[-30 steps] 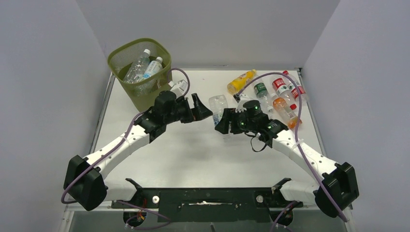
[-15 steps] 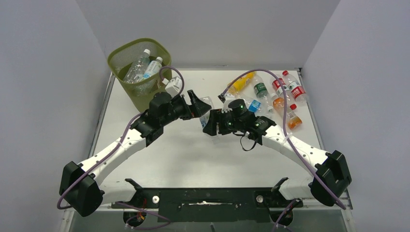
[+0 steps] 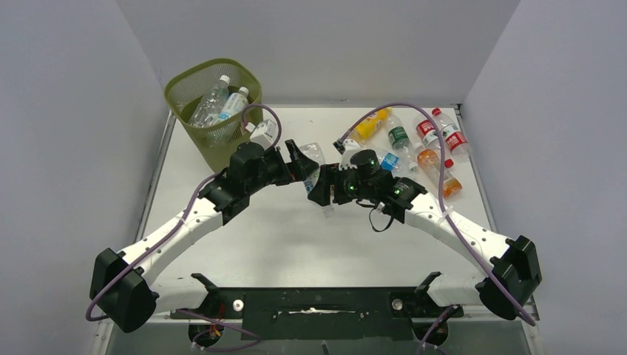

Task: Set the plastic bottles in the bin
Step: Pick up the plastic bottle at the center of the board, then place the plastic bottle in the trash bin.

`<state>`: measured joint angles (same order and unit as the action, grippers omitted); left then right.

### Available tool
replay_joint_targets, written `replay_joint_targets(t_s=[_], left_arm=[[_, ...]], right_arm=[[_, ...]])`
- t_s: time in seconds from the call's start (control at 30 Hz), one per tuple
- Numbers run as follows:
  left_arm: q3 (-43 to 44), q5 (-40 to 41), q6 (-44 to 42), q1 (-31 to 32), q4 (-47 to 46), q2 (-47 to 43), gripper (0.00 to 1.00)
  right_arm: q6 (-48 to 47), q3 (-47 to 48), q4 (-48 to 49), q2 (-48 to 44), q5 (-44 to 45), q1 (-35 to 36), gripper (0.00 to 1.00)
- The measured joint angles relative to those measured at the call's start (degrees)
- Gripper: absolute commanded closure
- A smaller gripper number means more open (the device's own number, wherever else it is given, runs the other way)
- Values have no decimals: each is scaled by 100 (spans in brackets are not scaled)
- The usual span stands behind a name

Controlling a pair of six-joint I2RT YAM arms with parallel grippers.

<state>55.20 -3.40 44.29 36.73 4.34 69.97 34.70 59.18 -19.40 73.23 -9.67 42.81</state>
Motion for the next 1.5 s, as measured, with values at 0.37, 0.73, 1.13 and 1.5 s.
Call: replay_joint_targets(t_s=[0.37, 0.73, 1.13, 1.5], left_arm=[[13, 0, 61, 4, -83, 26, 29], [466, -116, -105, -122, 264, 227, 52], [3239, -850, -1113, -3305, 1054, 933, 52], [3700, -946, -1246, -3982, -17, 1174, 50]], right_arm=[[31, 0, 157, -4, -192, 118, 57], [87, 11, 306, 35, -114, 280, 9], [70, 42, 59, -538, 81, 448, 2], [170, -44, 42, -595, 111, 448, 2]])
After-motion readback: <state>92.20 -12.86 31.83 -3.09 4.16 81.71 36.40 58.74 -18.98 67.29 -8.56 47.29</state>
